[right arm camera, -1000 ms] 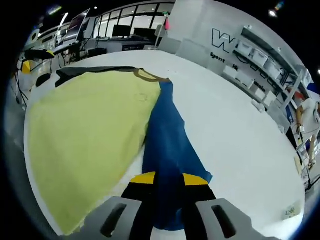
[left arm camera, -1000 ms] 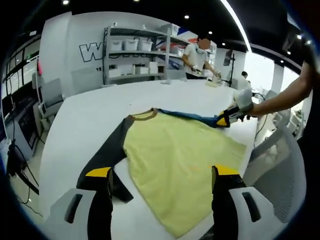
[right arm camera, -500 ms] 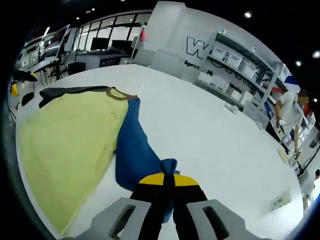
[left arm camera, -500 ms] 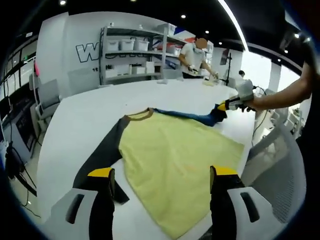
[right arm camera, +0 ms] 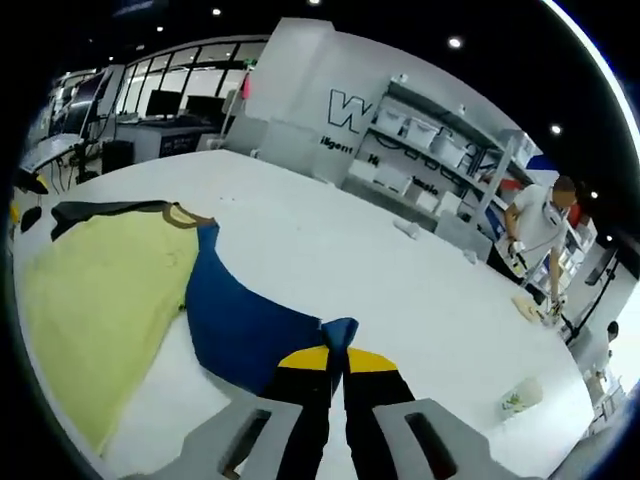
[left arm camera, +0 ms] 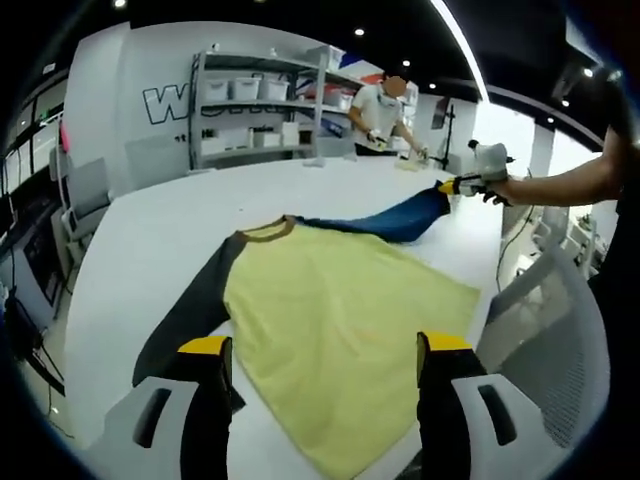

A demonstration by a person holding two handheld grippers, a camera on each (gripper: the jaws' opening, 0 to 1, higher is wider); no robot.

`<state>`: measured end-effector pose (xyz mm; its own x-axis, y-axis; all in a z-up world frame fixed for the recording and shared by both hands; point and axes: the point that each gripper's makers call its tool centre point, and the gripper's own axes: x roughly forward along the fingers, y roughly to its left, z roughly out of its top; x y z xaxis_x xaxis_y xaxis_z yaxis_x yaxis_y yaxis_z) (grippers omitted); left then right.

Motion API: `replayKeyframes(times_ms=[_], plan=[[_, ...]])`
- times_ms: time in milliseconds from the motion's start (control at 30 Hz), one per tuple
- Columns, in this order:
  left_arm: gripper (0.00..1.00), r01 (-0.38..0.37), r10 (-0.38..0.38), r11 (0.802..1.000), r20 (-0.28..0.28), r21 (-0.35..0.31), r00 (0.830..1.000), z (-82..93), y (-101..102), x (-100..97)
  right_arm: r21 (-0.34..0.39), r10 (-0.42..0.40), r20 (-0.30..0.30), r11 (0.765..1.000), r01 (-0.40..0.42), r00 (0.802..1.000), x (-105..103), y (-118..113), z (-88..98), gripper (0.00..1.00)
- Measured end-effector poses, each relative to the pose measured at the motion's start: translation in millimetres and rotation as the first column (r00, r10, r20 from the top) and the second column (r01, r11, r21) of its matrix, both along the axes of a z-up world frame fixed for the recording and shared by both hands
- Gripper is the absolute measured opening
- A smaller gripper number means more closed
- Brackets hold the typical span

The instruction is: Fold the garment on the visible template until the final outline fits inside the template.

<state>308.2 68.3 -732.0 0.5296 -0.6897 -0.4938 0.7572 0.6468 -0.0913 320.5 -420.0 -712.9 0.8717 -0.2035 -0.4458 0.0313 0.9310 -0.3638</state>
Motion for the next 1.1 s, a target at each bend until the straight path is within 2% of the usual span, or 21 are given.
replayKeyframes(times_ms=[100,233,300,400,500,733,867,1100], plan=[[0.77,0.008,-0.008,1.0,-0.006,0.01,1.0,-2.0,0,1.3,0.023,-0.022,0.015,1.0,0.021,1.0,1,-8,5.5,0.0],[0.77,0.01,-0.01,1.0,0.002,0.011,1.0,1.3,0,4.3,0.019,-0.019,0.031,1.0,0.019,0.999,1,-6,14.3,0.0],[0.77,0.008,-0.008,1.0,0.005,0.007,1.0,2.9,1,5.6,0.043,-0.018,0.051,0.999,0.016,0.999,4,-3,17.9,0.0],[0.77,0.011,-0.011,1.0,0.008,0.01,1.0,3.4,1,5.8,0.079,0.004,0.077,0.997,-0.011,0.997,9,12,27.0,0.0],[0.77,0.012,-0.012,1.0,0.01,0.004,1.0,5.3,0,4.4,0.121,0.056,0.131,0.99,-0.072,0.99,20,31,42.2,0.0],[0.77,0.016,-0.017,1.0,0.004,0.012,1.0,2.6,4,0.8,0.139,0.132,0.174,0.978,-0.157,0.976,41,61,70.5,0.0],[0.76,0.01,-0.01,1.0,0.004,0.01,1.0,2.4,6,0.9,0.144,0.163,0.183,0.971,-0.19,0.97,50,76,79.2,0.0],[0.76,0.01,-0.01,1.0,0.0,0.01,1.0,1.6,8,-2.0,0.171,0.222,0.251,0.948,-0.269,0.942,66,111,113.1,0.0]])
